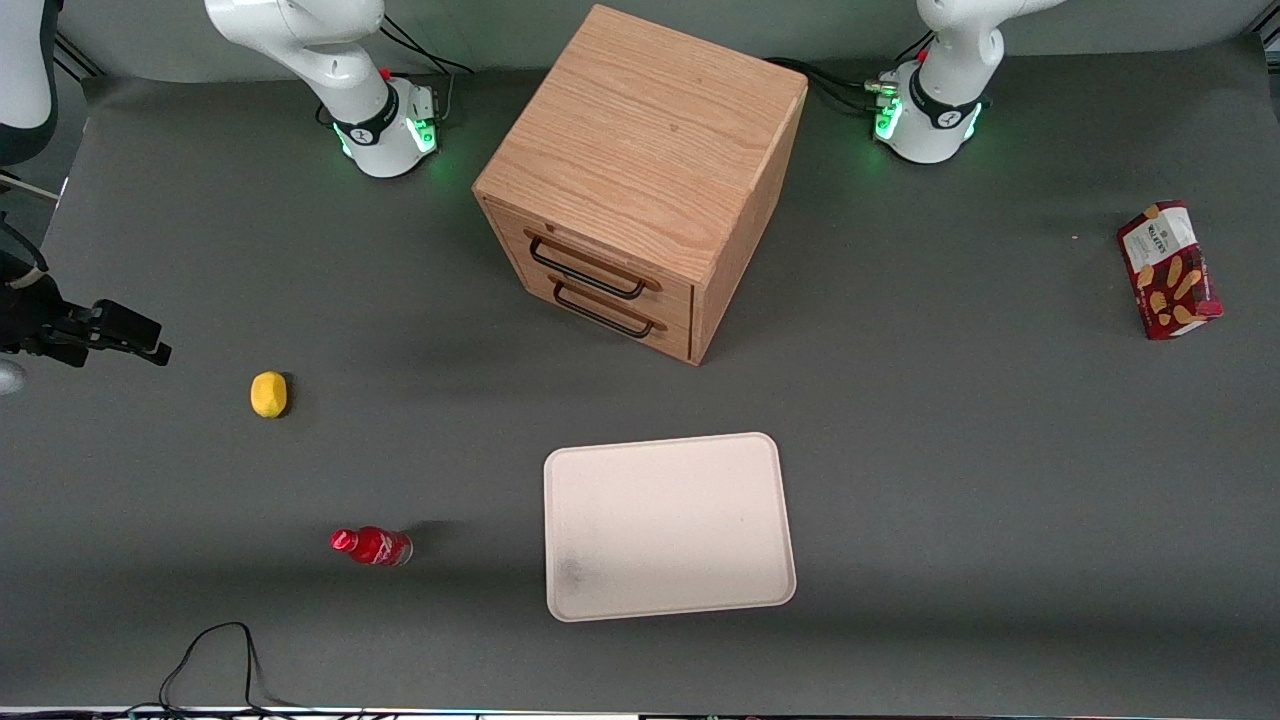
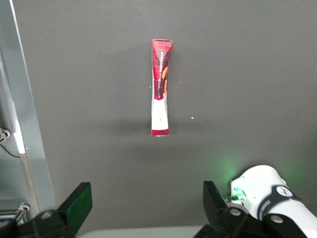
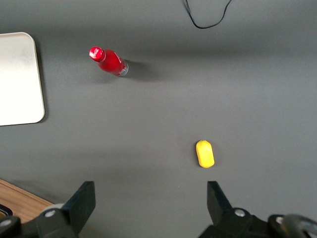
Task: Place red cookie box on tray
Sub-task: 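Move the left gripper over the red shortbread box and lower it, then close the left gripper on the end of the red shortbread box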
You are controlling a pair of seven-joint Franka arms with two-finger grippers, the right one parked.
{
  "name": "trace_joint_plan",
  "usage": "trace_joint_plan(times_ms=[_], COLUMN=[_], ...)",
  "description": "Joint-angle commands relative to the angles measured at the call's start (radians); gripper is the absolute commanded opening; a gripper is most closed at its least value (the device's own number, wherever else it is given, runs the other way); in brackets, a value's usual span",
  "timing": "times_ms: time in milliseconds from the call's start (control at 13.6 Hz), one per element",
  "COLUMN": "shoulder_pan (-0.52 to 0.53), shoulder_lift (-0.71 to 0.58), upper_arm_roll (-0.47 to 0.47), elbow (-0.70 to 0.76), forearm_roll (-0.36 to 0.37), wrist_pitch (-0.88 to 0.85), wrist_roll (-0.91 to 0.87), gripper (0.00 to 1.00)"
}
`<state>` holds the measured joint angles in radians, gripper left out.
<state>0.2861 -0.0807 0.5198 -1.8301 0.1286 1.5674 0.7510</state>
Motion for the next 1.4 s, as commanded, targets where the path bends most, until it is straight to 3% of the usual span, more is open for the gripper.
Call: trace_joint_plan(times_ms=[0, 588, 1324], shoulder_pan=[0.001, 0.038, 0.028], shoulder_lift=[-0.071, -0.07, 0.126], upper_arm_roll=[-0.015, -0.015, -0.018], elbow=[-0.176, -0.561, -0.623], forearm_roll=[0.025, 0.025, 0.016], wrist_pitch=[0.136, 0.635, 0.924], wrist_roll=[-0.071, -0.131, -0.174], gripper=[1.0, 1.0, 1.0])
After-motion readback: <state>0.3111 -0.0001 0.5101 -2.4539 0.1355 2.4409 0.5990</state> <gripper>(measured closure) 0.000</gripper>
